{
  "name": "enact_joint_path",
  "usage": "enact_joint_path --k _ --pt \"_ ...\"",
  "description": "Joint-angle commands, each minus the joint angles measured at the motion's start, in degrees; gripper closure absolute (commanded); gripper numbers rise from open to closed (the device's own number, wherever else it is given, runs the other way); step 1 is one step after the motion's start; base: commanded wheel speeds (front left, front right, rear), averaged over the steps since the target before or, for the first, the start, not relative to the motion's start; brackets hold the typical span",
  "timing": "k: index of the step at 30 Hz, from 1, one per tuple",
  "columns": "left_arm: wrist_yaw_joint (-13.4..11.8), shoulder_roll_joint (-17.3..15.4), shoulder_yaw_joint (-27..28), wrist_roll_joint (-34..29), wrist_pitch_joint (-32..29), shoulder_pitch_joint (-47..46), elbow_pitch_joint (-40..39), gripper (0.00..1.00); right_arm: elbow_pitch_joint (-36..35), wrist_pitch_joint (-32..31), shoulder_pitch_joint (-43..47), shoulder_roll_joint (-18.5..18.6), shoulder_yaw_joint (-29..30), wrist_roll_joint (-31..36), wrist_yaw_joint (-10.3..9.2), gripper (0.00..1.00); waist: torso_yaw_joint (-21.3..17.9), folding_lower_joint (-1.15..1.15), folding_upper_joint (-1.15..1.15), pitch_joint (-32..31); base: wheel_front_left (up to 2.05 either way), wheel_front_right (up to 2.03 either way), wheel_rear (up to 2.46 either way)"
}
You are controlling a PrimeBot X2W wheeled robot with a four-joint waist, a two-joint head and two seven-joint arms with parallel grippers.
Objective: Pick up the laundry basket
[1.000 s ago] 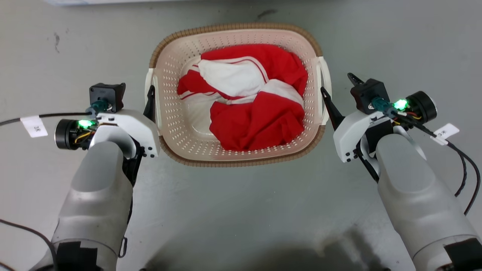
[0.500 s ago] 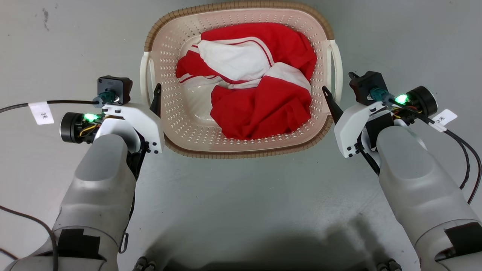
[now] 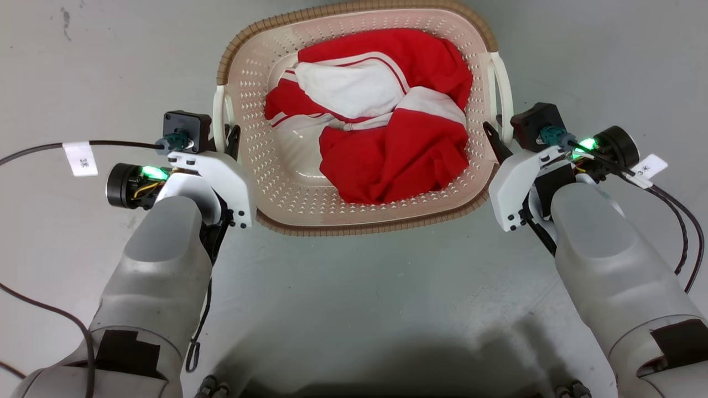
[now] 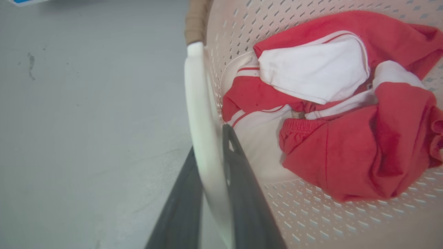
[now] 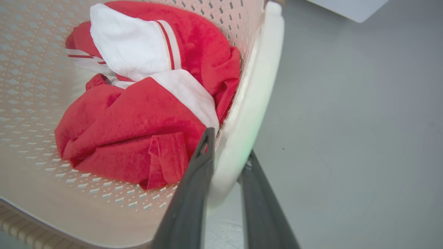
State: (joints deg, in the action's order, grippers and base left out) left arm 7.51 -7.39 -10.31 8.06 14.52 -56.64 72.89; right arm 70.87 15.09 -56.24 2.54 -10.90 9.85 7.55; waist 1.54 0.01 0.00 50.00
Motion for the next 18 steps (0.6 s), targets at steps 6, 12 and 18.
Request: enact_joint_path --k 6,12,18 --pt "-0.15 -0.45 -1.82 2.06 0.31 0.97 0.38 1.0 1.16 -0.15 0.74 0.57 -1.41 -1.8 -0.1 1.0 0.17 -0.01 0.0 -3.17 0.0 0.0 0.0" --pt "-0.15 -0.24 -3.56 3.95 -0.68 3.23 0.62 1.0 1.97 -1.54 3.11 0.56 -3.73 -4.37 -0.1 1.0 0.18 -0.01 0.0 -8.31 0.0 0.0 0.0" --pt "-0.15 -0.12 -5.65 6.17 -3.08 6.18 0.75 1.0 2.33 -4.3 6.09 0.55 -7.94 -8.5 -0.09 1.0 -0.18 -0.01 0.0 -14.27 0.0 0.0 0.0"
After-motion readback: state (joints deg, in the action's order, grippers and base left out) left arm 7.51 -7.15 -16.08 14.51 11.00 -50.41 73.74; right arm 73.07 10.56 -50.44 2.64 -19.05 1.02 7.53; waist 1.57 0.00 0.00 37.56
